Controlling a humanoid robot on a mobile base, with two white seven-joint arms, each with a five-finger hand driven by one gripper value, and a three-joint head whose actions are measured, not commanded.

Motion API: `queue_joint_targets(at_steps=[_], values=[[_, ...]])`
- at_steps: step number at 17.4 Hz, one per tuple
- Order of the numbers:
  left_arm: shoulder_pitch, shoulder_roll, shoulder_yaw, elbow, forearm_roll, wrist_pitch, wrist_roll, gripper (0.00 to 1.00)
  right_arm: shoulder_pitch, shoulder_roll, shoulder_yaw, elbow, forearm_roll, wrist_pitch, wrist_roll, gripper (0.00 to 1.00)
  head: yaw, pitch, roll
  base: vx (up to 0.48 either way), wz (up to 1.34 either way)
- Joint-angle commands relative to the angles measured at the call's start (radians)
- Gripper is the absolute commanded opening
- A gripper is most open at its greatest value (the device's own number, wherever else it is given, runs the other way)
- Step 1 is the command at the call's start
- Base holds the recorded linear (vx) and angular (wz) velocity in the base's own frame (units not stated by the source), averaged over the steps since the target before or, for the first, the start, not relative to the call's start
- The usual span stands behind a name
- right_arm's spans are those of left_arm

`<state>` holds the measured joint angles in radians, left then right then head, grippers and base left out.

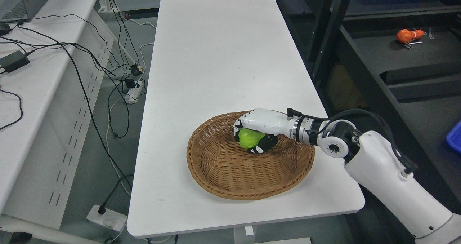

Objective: Place green apple on left shelf middle layer
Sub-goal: 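Lift the green apple out of the basket with the right hand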

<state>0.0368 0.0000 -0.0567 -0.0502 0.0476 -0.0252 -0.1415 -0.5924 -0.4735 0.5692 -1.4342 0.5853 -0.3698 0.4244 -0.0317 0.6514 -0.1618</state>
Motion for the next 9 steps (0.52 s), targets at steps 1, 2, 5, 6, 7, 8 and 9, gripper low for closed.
queue_joint_targets(at_steps=[1, 2, 5, 6, 7, 8, 9], values=[[0.0, 0.017, 0.0, 0.0, 0.0, 0.001, 0.0, 1.0, 0.104, -0.034, -0.368, -0.106, 0.002, 0.093, -0.198, 0.01, 0.0, 0.0, 0.0, 0.0, 0.0], [0.0, 0.017, 0.0, 0.0, 0.0, 0.001, 0.0, 1.0, 0.144, -0.016, -0.42, -0.124, 0.002, 0.13, -0.292, 0.01, 0.0, 0.0, 0.0, 0.0, 0.0], [0.0, 0.017, 0.0, 0.001, 0.0, 0.001, 0.0, 1.0, 0.294, 0.032, -0.489, -0.189, 0.005, 0.207, -0.583, 0.0, 0.0, 0.0, 0.0, 0.0, 0.0], [0.0, 0.017, 0.0, 0.001, 0.0, 0.001, 0.0, 1.0, 0.336, 0.042, -0.5, -0.207, 0.004, 0.23, -0.658, 0.0, 0.0, 0.0, 0.0, -0.03, 0.01], [0.0, 0.017, 0.0, 0.0, 0.0, 0.001, 0.0, 1.0, 0.371, 0.07, -0.511, -0.224, 0.004, 0.251, -0.718, 0.0, 0.0, 0.0, 0.0, -0.03, 0.01], [0.0, 0.017, 0.0, 0.001, 0.0, 0.001, 0.0, 1.0, 0.394, 0.097, -0.529, -0.236, 0.004, 0.27, -0.749, 0.0, 0.0, 0.0, 0.0, -0.052, 0.01], [0.0, 0.017, 0.0, 0.0, 0.0, 0.001, 0.0, 1.0, 0.419, 0.127, -0.554, -0.255, 0.004, 0.293, -0.757, 0.0, 0.0, 0.0, 0.0, -0.052, 0.01]])
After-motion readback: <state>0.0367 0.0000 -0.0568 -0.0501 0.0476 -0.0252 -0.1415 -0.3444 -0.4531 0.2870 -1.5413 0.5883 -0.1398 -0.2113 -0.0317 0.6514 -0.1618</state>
